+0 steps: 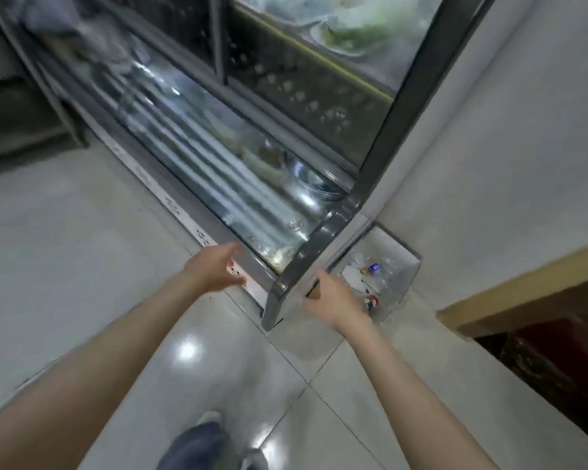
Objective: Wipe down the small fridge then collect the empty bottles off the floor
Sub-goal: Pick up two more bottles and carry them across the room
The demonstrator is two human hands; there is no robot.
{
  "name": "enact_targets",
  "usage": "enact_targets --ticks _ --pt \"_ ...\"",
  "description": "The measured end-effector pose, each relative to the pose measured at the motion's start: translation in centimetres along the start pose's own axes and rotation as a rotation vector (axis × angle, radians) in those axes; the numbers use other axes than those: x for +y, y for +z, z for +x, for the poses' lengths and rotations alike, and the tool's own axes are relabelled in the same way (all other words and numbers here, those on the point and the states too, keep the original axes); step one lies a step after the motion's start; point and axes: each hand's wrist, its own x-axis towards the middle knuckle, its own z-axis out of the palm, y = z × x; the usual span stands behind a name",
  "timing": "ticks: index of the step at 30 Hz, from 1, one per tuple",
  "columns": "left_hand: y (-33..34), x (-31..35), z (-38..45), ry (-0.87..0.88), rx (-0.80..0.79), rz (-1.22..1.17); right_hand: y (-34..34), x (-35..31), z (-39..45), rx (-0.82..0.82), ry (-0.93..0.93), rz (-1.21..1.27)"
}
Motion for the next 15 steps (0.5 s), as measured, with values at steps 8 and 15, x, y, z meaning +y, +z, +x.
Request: enact_targets --ticks 8,15 --pt "-2.1 -7.0 -9.4 -0.271 0.174 -0.107 3.8 -7.6 -0.1 -0.129 -0.306 -0.062" --pt "-3.4 -14.1 -18.6 -0.503 0.317 -0.239 9.1 -16.5 -1.8 -0.241 -0.566 -0.201"
